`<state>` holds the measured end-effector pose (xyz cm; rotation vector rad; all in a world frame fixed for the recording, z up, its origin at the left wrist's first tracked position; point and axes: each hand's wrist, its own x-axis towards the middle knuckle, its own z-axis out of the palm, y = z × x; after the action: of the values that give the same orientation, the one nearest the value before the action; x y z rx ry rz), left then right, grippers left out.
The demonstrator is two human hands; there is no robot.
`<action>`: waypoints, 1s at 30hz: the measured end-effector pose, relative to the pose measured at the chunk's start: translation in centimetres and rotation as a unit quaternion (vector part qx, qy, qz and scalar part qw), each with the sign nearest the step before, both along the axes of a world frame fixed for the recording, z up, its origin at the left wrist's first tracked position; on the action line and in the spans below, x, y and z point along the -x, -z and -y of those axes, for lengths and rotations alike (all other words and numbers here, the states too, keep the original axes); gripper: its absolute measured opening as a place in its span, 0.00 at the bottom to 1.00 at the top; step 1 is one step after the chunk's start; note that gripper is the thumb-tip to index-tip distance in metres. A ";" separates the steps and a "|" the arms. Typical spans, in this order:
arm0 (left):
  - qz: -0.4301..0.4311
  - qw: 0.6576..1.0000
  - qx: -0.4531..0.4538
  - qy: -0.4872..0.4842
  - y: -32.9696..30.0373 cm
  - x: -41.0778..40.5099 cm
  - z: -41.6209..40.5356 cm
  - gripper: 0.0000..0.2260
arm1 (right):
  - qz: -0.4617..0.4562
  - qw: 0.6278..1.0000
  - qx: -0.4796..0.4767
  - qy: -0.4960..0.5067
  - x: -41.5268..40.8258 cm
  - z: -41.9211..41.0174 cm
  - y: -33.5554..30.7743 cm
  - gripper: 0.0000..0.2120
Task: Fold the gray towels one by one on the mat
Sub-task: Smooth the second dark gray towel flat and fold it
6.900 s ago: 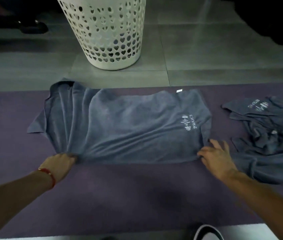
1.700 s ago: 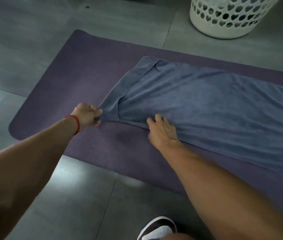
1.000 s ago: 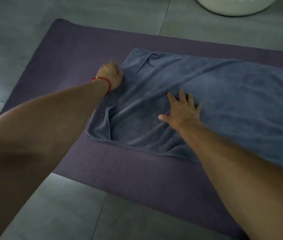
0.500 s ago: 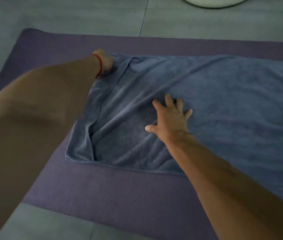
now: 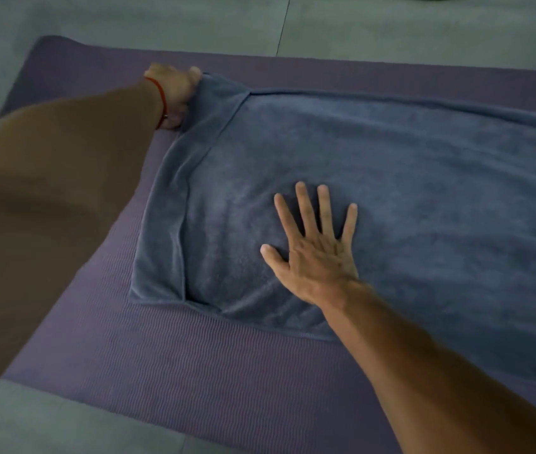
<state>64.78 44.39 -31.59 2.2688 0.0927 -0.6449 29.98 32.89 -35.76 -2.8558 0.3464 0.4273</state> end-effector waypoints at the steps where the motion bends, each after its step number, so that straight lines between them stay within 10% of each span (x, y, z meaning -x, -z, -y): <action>1: -0.009 1.000 0.025 -0.016 -0.5 0.5 -0.2 0.15 | -0.003 1.000 -0.002 0.000 -0.1 0.0 0.0 0.39; 12: 0.243 0.963 -0.113 -0.019 2.2 25.6 -15.7 0.09 | -0.098 0.995 -0.001 0.030 -0.9 -0.6 -1.6 0.38; 19: 0.166 0.978 -0.106 -0.069 1.4 30.6 -17.7 0.13 | 0.077 0.997 -0.030 -0.008 -5.1 -8.8 -5.7 0.14; 30: 0.030 0.994 -0.003 -0.109 1.4 28.6 -20.9 0.05 | 0.028 0.962 -0.174 0.211 -6.8 -14.6 -5.0 0.13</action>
<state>36.20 65.32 -32.97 2.2416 0.3077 -0.4604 36.73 47.50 -30.72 -2.3613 0.7651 0.2884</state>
